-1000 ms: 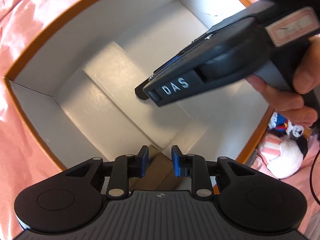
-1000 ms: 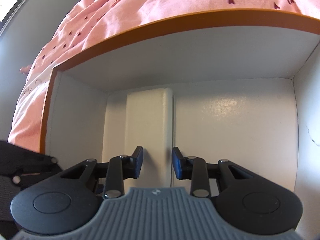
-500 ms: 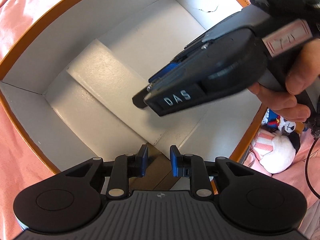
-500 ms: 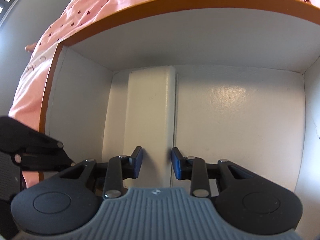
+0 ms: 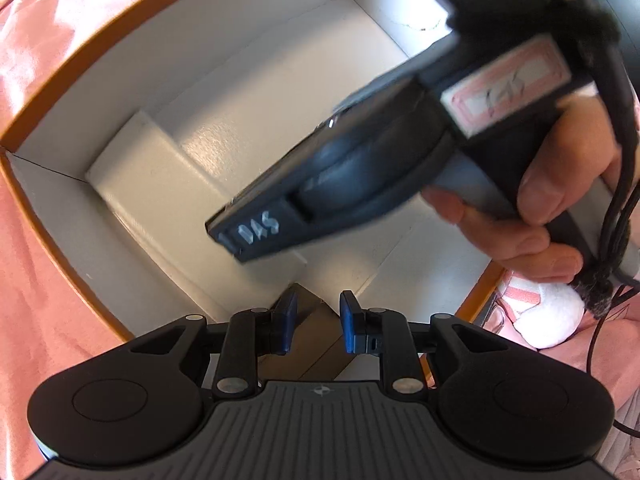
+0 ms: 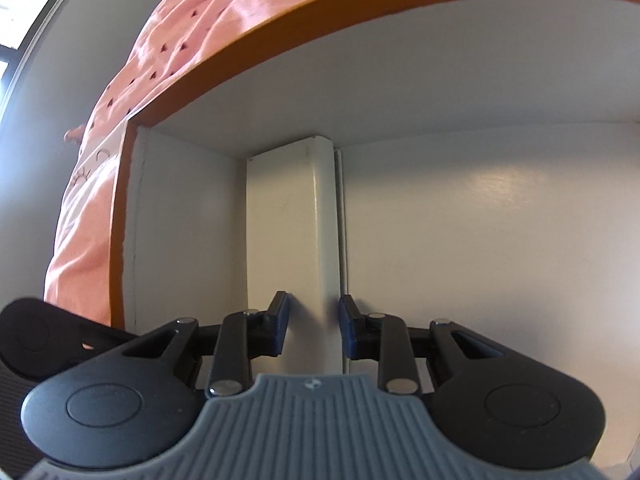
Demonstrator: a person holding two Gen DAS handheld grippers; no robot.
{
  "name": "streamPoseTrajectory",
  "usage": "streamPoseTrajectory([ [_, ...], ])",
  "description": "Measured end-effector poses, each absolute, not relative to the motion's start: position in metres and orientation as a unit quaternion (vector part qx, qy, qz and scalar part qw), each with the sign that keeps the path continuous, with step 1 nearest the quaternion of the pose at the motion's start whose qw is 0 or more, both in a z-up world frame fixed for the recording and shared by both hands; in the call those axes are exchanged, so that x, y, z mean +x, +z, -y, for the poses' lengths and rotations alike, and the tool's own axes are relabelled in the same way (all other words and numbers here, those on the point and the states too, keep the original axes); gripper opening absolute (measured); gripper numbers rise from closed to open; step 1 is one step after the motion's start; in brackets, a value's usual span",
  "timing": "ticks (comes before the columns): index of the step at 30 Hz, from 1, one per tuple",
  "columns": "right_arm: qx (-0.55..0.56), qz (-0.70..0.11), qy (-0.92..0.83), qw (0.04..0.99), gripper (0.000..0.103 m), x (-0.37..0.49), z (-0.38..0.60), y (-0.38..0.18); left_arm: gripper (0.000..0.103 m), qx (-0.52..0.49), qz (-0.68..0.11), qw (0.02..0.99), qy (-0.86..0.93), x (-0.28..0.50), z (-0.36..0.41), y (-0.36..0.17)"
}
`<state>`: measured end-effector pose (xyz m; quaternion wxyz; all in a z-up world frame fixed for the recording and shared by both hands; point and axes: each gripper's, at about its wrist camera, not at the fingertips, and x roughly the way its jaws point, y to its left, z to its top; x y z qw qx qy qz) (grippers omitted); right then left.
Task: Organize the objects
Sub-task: 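Push the white box upright against the orange box wall with the right gripper, then withdraw both grippers from the orange box toward the remaining items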
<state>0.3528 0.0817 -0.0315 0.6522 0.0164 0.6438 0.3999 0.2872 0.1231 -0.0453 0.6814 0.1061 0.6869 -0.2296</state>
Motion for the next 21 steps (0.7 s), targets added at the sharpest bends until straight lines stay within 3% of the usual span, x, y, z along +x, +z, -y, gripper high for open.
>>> streamPoseTrajectory([
  [14, -0.009, -0.644, 0.422, 0.637, 0.028, 0.349, -0.097, -0.029, 0.029, 0.113, -0.664, 0.709, -0.210, 0.271, -0.111, -0.032],
  [21, -0.049, -0.561, 0.444, 0.696, 0.029, 0.324, -0.066, 0.026, 0.029, 0.107, -0.602, 0.766, -0.202, 0.229, -0.095, -0.002],
])
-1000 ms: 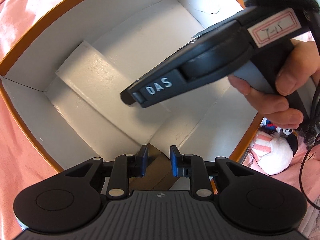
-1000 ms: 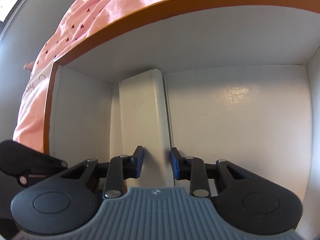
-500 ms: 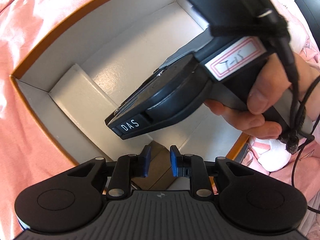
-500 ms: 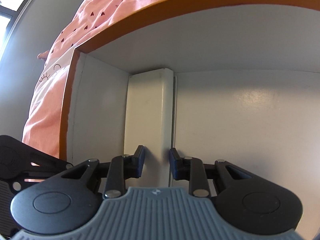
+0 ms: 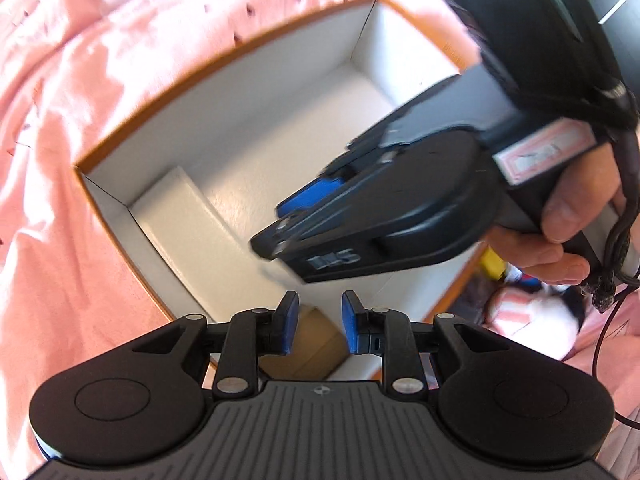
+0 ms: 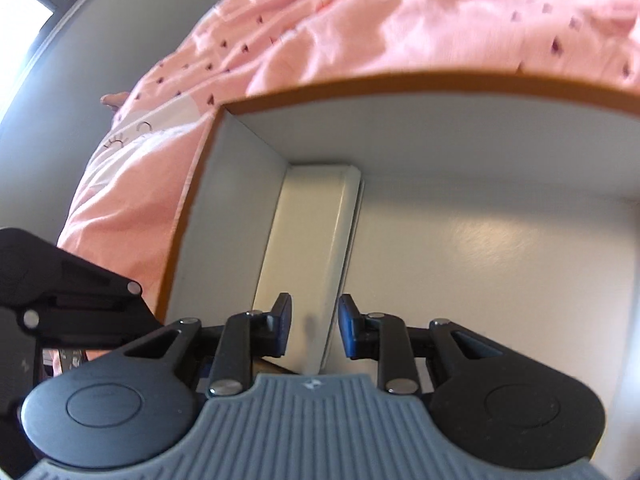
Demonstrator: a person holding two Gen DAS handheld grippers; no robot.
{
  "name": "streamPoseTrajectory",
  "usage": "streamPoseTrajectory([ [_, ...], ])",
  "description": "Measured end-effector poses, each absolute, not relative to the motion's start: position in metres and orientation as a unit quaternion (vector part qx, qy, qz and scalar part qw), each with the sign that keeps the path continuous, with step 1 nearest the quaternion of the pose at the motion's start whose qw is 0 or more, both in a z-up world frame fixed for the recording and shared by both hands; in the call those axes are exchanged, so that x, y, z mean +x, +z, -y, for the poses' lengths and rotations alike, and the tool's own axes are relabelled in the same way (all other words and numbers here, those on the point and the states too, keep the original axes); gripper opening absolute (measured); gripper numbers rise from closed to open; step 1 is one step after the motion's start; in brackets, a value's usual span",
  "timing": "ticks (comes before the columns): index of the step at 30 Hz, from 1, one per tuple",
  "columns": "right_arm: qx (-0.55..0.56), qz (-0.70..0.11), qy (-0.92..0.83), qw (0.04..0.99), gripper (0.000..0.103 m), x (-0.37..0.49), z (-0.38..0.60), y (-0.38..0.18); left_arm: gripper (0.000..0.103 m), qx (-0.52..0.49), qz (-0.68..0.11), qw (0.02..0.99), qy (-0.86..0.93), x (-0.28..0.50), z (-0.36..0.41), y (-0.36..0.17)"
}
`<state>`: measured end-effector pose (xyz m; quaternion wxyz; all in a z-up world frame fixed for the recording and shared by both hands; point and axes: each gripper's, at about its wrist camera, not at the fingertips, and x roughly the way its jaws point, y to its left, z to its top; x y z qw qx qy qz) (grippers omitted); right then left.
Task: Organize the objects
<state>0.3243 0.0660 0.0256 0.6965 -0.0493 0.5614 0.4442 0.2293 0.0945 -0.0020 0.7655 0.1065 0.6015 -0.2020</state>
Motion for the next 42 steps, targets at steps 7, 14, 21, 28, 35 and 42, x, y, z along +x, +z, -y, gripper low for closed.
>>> streamPoseTrajectory([
  [7, -0.059, -0.480, 0.430, 0.762, 0.039, 0.286, -0.010, 0.072, 0.029, 0.079, -0.484, 0.851, -0.188, 0.166, -0.085, 0.032],
  [14, -0.041, -0.446, 0.409, 0.795, 0.051, 0.236, 0.063, 0.084, 0.029, -0.021, -0.460, 0.873, -0.161, 0.141, -0.133, 0.088],
  [21, -0.083, -0.447, 0.378, 0.806, 0.051, 0.193, 0.095, 0.061, 0.029, -0.013, -0.474, 0.870, -0.132, 0.114, -0.128, 0.047],
  [28, -0.128, -0.467, 0.383, 0.787, 0.041, 0.173, 0.102, 0.028, 0.051, 0.093, -0.477, 0.865, -0.124, 0.117, -0.121, 0.013],
  [35, -0.172, -0.484, 0.380, 0.769, 0.022, 0.173, 0.088, 0.009, 0.060, 0.239, -0.453, 0.846, -0.149, 0.118, -0.092, -0.001],
  [42, -0.183, -0.493, 0.390, 0.756, 0.021, 0.179, 0.080, 0.001, 0.057, 0.330, -0.411, 0.836, -0.156, 0.116, -0.073, -0.015],
])
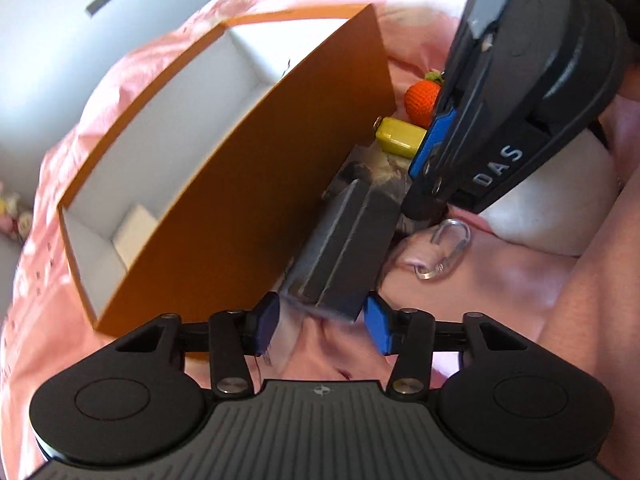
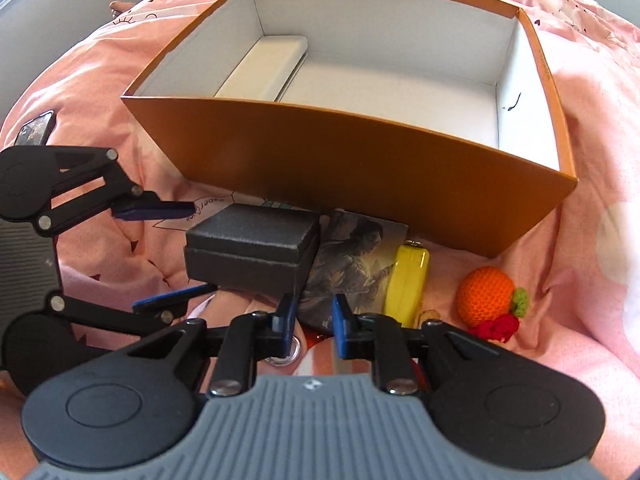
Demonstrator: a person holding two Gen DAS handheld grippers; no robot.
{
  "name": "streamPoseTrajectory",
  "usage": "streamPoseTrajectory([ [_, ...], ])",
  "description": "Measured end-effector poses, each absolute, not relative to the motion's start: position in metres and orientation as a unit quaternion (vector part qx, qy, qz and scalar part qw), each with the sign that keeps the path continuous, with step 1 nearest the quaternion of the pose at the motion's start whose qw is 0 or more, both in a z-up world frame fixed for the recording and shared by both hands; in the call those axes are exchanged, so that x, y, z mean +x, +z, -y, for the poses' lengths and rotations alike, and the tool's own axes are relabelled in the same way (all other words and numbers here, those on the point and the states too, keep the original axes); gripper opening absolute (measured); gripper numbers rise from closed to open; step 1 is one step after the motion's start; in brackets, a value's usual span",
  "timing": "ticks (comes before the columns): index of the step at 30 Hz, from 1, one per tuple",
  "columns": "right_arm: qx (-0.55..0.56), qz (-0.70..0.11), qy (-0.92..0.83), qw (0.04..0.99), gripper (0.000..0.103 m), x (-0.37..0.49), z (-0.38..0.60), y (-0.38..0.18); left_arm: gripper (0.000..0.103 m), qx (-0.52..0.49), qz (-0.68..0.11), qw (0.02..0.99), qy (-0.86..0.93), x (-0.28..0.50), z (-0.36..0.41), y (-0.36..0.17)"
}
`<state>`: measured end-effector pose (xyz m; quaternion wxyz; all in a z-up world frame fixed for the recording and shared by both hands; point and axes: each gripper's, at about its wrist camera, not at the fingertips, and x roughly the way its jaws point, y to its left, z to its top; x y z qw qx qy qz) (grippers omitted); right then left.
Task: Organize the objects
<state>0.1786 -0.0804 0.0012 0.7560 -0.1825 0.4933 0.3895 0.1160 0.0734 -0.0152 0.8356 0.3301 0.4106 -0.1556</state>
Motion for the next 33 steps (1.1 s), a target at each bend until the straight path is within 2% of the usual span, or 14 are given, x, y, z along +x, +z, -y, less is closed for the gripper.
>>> streamPoseTrajectory([
  [5, -0.185, -0.502, 0.380, 0.755, 0.022, 0.185, 0.078, -0.004, 0.049, 0.293, -0.406, 0.851, -0.160, 0.124, -0.079, -0.011],
  [8, -0.186, -0.509, 0.371, 0.754, 0.022, 0.190, 0.076, -0.007, 0.048, 0.234, -0.419, 0.863, -0.157, 0.129, -0.090, -0.004],
  [10, -0.185, -0.514, 0.364, 0.754, 0.028, 0.193, 0.074, -0.007, 0.048, 0.182, -0.438, 0.867, -0.156, 0.131, -0.101, 0.004],
  [12, -0.190, -0.511, 0.357, 0.759, 0.039, 0.194, 0.071, -0.007, 0.047, 0.126, -0.455, 0.869, -0.148, 0.133, -0.113, 0.012],
  [18, -0.227, -0.505, 0.343, 0.758, 0.047, 0.192, 0.048, -0.009, 0.045, -0.010, -0.526, 0.844, -0.103, 0.134, -0.147, 0.029],
  [22, -0.249, -0.510, 0.320, 0.758, 0.054, 0.196, 0.033, -0.017, 0.045, -0.056, -0.535, 0.839, -0.083, 0.139, -0.161, 0.027],
  [24, -0.253, -0.512, 0.317, 0.757, 0.062, 0.197, 0.027, -0.020, 0.045, -0.074, -0.544, 0.833, -0.074, 0.142, -0.163, 0.018],
  [33, -0.240, -0.538, 0.296, 0.752, 0.064, 0.220, 0.014, -0.029, 0.046, -0.122, -0.521, 0.843, -0.058, 0.140, -0.174, 0.001],
])
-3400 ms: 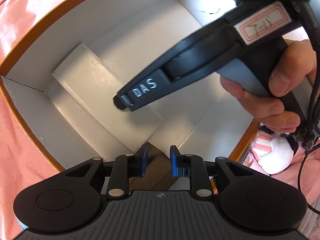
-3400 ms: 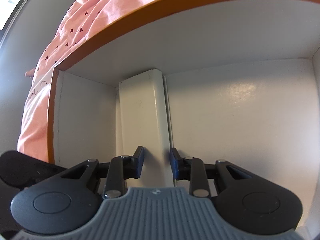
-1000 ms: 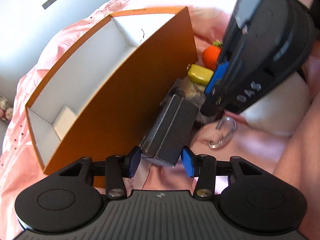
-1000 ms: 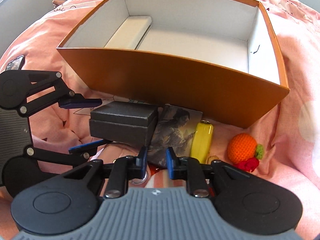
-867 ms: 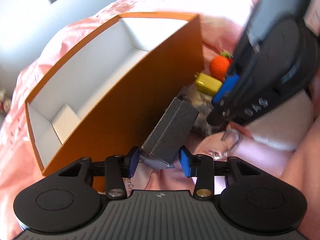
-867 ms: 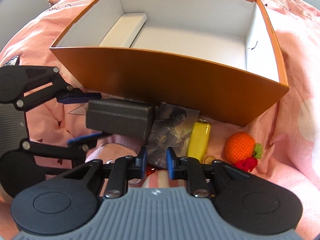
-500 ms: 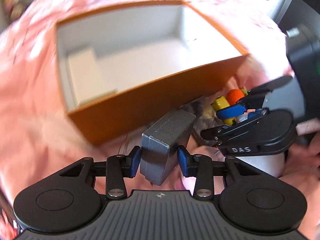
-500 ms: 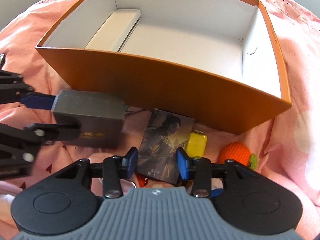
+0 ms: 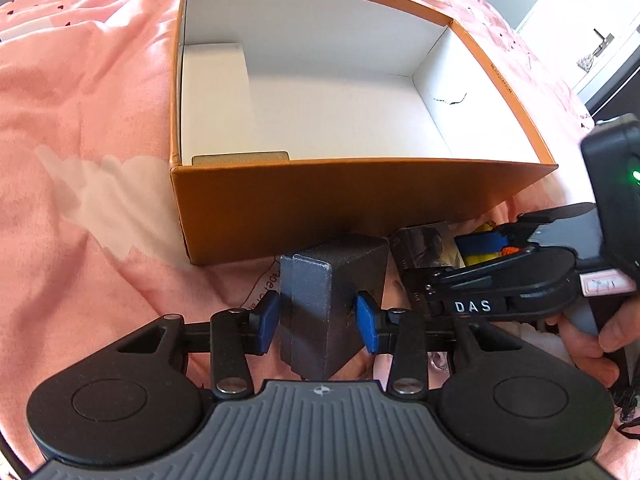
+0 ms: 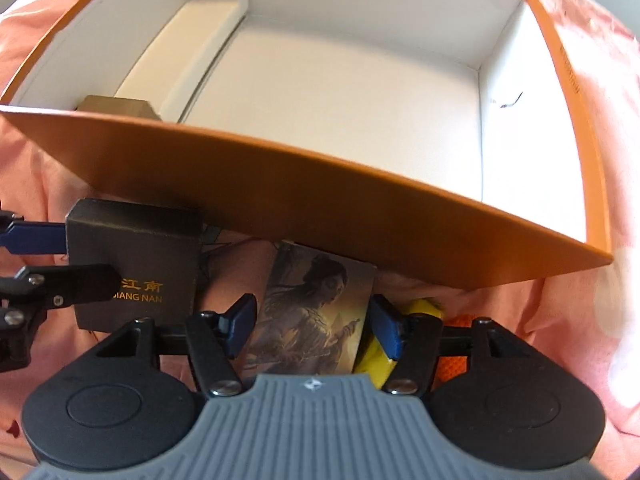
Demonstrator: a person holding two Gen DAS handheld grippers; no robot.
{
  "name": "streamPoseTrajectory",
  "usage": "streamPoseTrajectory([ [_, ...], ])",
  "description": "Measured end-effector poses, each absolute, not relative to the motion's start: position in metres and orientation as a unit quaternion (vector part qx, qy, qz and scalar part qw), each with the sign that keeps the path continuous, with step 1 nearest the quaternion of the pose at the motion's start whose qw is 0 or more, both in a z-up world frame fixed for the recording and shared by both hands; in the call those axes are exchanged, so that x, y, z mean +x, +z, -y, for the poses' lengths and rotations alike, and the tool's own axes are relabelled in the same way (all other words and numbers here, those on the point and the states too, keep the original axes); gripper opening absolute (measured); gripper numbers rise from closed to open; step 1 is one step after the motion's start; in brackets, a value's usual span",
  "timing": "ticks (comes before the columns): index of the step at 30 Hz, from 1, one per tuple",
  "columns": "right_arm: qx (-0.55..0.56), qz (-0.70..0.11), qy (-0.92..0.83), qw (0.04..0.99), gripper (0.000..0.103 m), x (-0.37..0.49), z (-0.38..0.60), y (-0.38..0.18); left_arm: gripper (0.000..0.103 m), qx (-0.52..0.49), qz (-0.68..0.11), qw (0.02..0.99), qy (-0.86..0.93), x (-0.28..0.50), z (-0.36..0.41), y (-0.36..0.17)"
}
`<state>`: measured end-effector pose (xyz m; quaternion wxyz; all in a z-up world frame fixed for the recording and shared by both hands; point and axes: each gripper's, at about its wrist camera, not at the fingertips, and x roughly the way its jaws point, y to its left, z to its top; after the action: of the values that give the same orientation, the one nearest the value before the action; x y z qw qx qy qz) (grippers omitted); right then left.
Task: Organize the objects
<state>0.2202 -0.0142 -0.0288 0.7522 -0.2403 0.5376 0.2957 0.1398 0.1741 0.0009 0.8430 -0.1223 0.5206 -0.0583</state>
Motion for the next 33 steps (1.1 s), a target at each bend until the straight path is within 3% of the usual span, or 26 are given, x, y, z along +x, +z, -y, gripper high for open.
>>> streamPoseTrajectory([
  [7, -0.217, -0.560, 0.296, 0.743, 0.063, 0.228, 0.011, -0.031, 0.045, -0.195, -0.514, 0.830, -0.091, 0.139, -0.176, -0.013],
  [14, -0.211, -0.543, 0.305, 0.753, 0.062, 0.218, 0.012, -0.012, 0.044, -0.174, -0.489, 0.851, -0.087, 0.128, -0.167, 0.002],
  [33, -0.148, -0.434, 0.366, 0.809, 0.061, 0.191, 0.060, 0.106, 0.042, -0.144, -0.394, 0.904, -0.085, 0.118, -0.134, 0.089],
])
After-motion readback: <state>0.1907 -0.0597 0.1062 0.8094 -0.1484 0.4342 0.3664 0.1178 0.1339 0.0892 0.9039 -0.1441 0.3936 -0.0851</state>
